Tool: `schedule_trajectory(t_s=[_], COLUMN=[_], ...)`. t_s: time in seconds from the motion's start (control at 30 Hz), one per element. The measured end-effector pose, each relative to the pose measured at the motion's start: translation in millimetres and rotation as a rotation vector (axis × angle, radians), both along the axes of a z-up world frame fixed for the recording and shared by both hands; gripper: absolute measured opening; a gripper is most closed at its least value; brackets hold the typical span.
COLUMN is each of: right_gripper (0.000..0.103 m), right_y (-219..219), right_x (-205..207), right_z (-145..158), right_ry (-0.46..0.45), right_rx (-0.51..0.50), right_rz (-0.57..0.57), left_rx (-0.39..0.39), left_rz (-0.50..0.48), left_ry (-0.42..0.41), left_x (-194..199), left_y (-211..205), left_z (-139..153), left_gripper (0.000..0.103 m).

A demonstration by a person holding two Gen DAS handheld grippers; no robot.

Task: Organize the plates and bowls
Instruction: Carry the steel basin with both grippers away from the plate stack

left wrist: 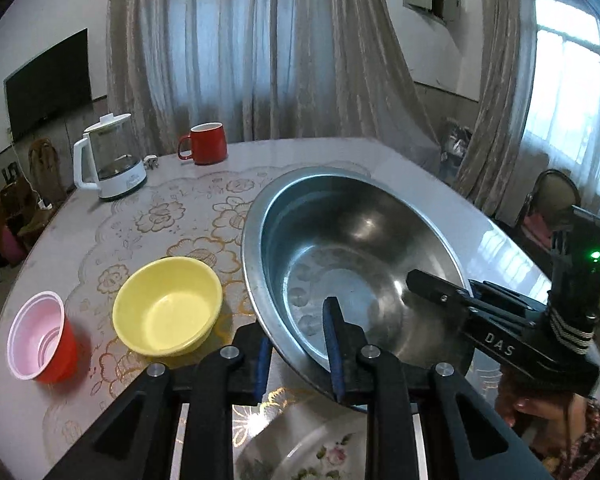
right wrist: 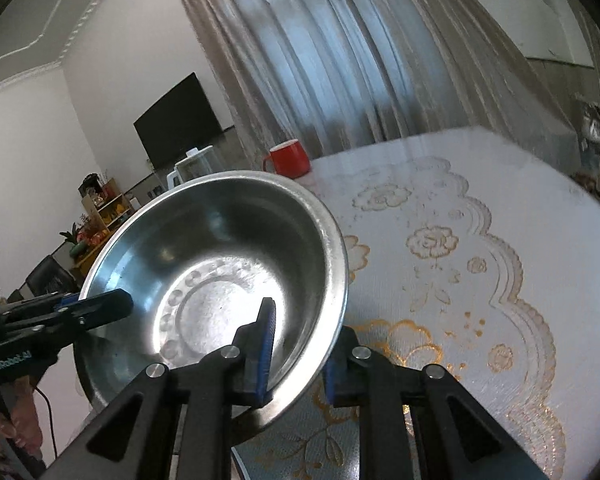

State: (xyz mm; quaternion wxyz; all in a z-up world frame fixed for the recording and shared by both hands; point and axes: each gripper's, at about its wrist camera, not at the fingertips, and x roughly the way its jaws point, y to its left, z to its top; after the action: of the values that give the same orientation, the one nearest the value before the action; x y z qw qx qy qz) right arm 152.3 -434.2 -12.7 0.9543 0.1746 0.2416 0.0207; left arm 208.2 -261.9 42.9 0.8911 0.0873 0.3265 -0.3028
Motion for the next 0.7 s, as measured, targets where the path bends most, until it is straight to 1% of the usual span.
schedule_trajectory(t_s=[0.1, 0.17, 0.27, 0.37, 0.43, 0.53, 0.7], right_gripper=[0.019, 0.019, 0.019, 0.019, 0.019, 0.019, 0.019], right_y=[6, 7, 17, 26, 32, 43, 67], right_x=[-5, -13, -39, -57, -68, -81, -96], right_z=[5, 15, 35, 46, 51, 53, 49], right_ry=[-0.015, -0.027, -0.062, -0.055, -0.041, -0.017, 0.022], right_rx=[-0.036, -0.063, -0.115, -0.136, -0.128, -0.099, -0.066], right_rz=[0.007, 0.003, -0.005, -0.024, -0.041, -0.042, -0.019], left_rx=[-0.03, -0.055, -0.076, -0.108, -0.137, -0.152, -0.138], left_rz=[-0.002, -0.009, -0.027, -0.041, -0.045, -0.042, -0.006], left_ry=[0.003, 0.0, -0.021, -0.033, -0.031, -0.04, -0.051], left_x=[-11, -18, -33, -48, -58, -75, -97], left_y=[7, 12, 17, 25, 33, 50, 75], left_z=[4, 8, 16, 22, 25, 26, 23], left_gripper=[0.025, 0.025, 0.025, 0.025, 0.025, 0.025, 0.025])
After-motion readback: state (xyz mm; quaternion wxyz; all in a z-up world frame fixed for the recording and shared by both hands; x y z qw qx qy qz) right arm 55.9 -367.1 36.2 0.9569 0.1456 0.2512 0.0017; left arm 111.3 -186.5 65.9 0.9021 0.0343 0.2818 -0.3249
